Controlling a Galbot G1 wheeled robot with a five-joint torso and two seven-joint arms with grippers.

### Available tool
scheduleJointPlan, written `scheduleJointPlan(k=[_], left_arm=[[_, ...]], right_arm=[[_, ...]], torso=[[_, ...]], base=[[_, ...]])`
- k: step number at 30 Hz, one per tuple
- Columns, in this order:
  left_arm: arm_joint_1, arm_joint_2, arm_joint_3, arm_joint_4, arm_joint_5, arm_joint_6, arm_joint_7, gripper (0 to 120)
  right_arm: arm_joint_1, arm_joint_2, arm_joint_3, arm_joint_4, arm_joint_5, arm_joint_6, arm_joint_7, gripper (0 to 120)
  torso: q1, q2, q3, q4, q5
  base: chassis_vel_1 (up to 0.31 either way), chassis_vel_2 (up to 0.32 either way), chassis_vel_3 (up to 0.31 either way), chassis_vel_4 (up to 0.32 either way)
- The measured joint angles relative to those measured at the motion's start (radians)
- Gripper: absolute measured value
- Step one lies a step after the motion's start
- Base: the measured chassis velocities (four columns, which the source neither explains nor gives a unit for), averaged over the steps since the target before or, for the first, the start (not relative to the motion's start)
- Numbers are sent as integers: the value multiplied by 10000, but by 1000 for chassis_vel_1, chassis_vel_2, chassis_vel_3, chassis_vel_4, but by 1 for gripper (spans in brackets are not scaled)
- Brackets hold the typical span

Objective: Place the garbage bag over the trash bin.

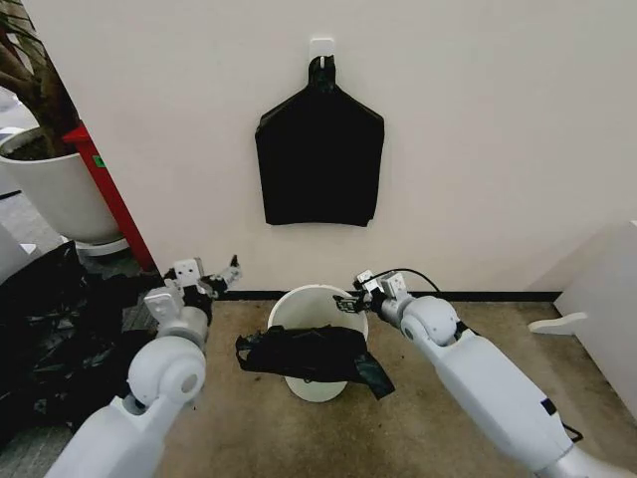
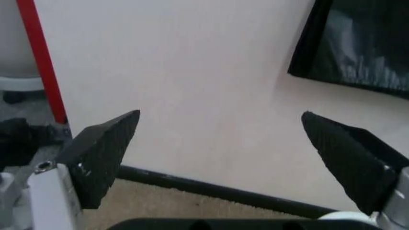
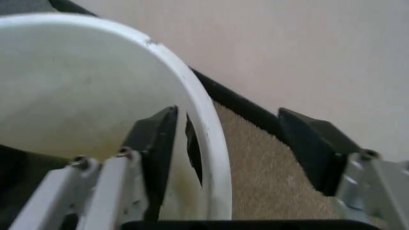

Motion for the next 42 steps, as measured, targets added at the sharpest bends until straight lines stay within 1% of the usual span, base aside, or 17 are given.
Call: scheduleJointPlan(k=[1, 6, 9, 10, 11, 12, 15, 16, 18, 22, 23, 24, 26, 30, 33, 36, 42], left_arm=[[0, 0, 0, 0, 0, 0, 0, 100], [128, -125, 209, 11, 131, -22, -7, 100], [129, -124, 279, 11, 177, -23, -10, 100], [130, -122, 302, 9, 194, -23, -12, 100], [133, -122, 311, 8, 202, -25, -13, 100], [150, -130, 325, 8, 215, -32, -16, 100], [212, -166, 377, 8, 225, -43, -24, 100], [212, -166, 377, 8, 225, -43, -24, 100], [234, -199, 395, 6, 226, -50, -33, 100], [296, -206, 380, -99, 226, -57, -46, 100], [306, -199, 364, -110, 226, -61, -46, 100], [306, -199, 364, -110, 226, -61, -46, 100], [355, -161, 293, -128, 223, -105, -53, 100], [417, -164, 252, -129, 208, -174, -63, 100], [432, -205, 255, -165, 201, -176, -67, 100], [483, -269, 262, -275, 194, -177, -72, 100], [624, -262, 235, -396, 157, -176, -92, 100]], right_arm=[[0, 0, 0, 0, 0, 0, 0, 57], [-140, 85, 45, -64, -37, -125, 188, 36], [-261, 66, 50, 18, 57, -130, 399, 29], [-342, 62, 51, 103, 308, -137, 767, 22], [-381, 62, 49, 157, 476, -143, 1017, 21], [-464, 68, 42, 274, 781, -152, 1490, 15], [-716, 77, -21, 598, 1329, -152, 2499, 5], [-716, 77, -21, 598, 1329, -152, 2499, 5], [-939, 74, -68, 923, 1769, -151, 3281, 5], [-1870, 107, -205, 2217, 3448, 403, 6638, 5], [-2039, 133, -183, 2447, 3699, 545, 7067, 5], [-2039, 133, -183, 2447, 3699, 545, 7067, 5], [-2627, 277, -45, 3287, 4642, 1146, 8747, 4], [-3416, 719, 549, 4227, 5603, 2236, 10868, 4], [-3685, 961, 865, 4378, 5724, 2635, 11332, 4], [-4302, 1524, 1462, 4439, 5744, 3332, 11946, 4], [-5137, 2321, 1751, 4518, 5356, 4205, 12451, 4]], torso=[[0, 0, 0, 0, 0], [0, 0, 0, 0, 0], [0, 0, 0, -1, 1], [0, 0, 0, -1, 1], [0, 0, 0, -1, 1], [0, 0, 0, -1, 1], [0, 0, -1, 1, 2], [0, 0, -1, 1, 2], [0, 0, -1, 1, 0], [0, 0, -1, -1, 1], [0, 0, -1, -1, 0], [0, 0, -1, -1, 0], [-1, 0, -1, 0, 2], [0, 2, -1, 0, 0], [-1, 2, -2, -1, -1], [-1, 2, -2, -2, 0], [-1, 2, -2, -2, 0]], base=[[0, 0, 0, 0], [0, 0, 0, 0], [0, 0, 0, 0], [0, 0, 0, 0], [0, 0, 0, 0], [0, 0, 0, 0], [0, 0, 0, 0], [0, 0, 0, 0], [0, 0, 0, 0], [0, 0, 0, 0], [0, 0, 0, 0], [0, 0, 0, 0], [0, 0, 0, 0], [0, 0, 0, 0], [0, 0, 0, 0], [0, 0, 0, 0], [0, 0, 0, 0]])
